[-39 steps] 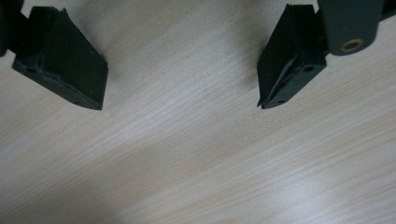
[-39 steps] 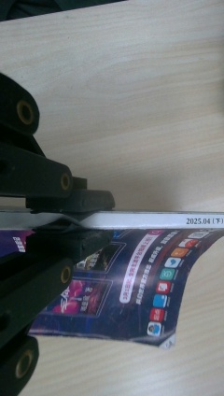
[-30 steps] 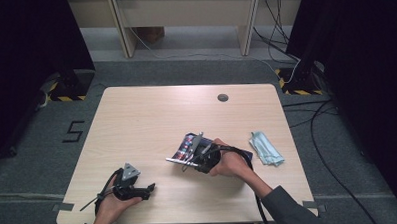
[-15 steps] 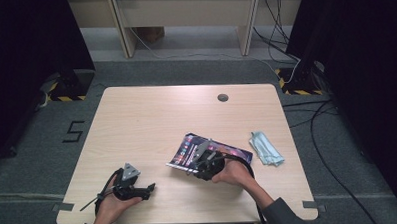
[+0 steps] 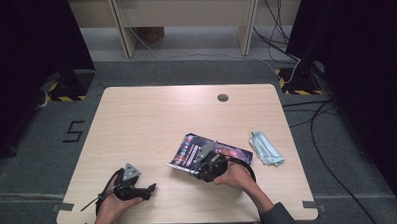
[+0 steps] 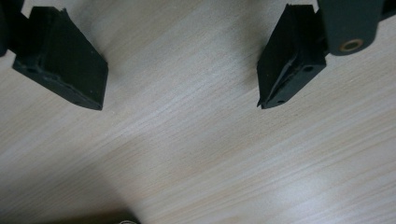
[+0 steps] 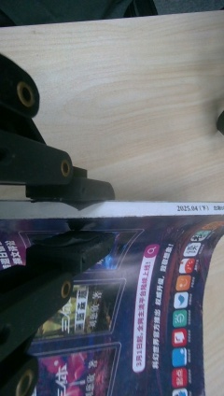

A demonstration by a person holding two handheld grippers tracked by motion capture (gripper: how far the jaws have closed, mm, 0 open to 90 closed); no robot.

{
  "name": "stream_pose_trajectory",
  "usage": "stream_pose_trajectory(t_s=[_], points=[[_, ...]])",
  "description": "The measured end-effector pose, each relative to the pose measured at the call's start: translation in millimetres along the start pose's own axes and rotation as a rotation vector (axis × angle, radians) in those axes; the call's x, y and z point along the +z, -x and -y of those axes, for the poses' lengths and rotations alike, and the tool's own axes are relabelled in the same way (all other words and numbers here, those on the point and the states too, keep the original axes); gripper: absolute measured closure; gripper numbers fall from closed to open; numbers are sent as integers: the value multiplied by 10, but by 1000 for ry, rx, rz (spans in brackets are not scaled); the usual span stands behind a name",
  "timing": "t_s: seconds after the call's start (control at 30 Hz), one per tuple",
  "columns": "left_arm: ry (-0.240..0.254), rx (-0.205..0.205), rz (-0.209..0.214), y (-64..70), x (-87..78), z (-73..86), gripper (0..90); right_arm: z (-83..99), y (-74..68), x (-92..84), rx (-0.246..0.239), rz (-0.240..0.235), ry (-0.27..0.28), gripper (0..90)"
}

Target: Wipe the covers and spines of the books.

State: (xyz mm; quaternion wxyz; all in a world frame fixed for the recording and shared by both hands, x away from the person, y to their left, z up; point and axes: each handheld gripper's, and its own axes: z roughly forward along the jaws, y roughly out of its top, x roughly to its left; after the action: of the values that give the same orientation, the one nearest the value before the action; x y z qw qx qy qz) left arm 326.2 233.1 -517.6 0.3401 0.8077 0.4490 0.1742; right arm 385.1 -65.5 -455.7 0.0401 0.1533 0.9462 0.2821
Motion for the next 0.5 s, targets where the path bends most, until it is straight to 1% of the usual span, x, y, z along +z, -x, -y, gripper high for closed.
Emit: stream_pose_trajectory(t_s=[0.03,0.07,0.17,0.2,0.23,0.27,0.3,0.33,0.37,0.4,0.47,0.5], points=[[2,0,1,1,1,2,153,4,-8,7,10,-4,-5,728],[-1,3,1,2,-2,1,153,9,-12,22,4,-4,-2,725],[-1,5,3,0,-2,1,153,15,-46,45,-8,4,-16,708],[-1,4,3,0,-2,2,153,23,-52,61,-13,-1,-18,700],[-1,4,2,2,-3,2,154,32,-65,67,0,0,-24,693],[-1,3,2,2,-3,1,154,37,-64,74,-5,-4,-24,687],[-2,3,3,1,-1,-1,154,45,-77,76,14,-8,-29,678],[1,3,5,0,1,0,153,49,-72,78,11,-14,-24,660],[-2,5,4,-1,-2,1,153,52,-66,72,18,-27,-22,638],[-2,5,3,0,-3,1,154,57,-67,64,37,-30,-16,621],[-2,4,3,2,-2,-1,153,67,-66,47,45,-35,-10,584],[-1,4,5,0,1,-2,153,70,-69,25,54,-33,-7,587]])
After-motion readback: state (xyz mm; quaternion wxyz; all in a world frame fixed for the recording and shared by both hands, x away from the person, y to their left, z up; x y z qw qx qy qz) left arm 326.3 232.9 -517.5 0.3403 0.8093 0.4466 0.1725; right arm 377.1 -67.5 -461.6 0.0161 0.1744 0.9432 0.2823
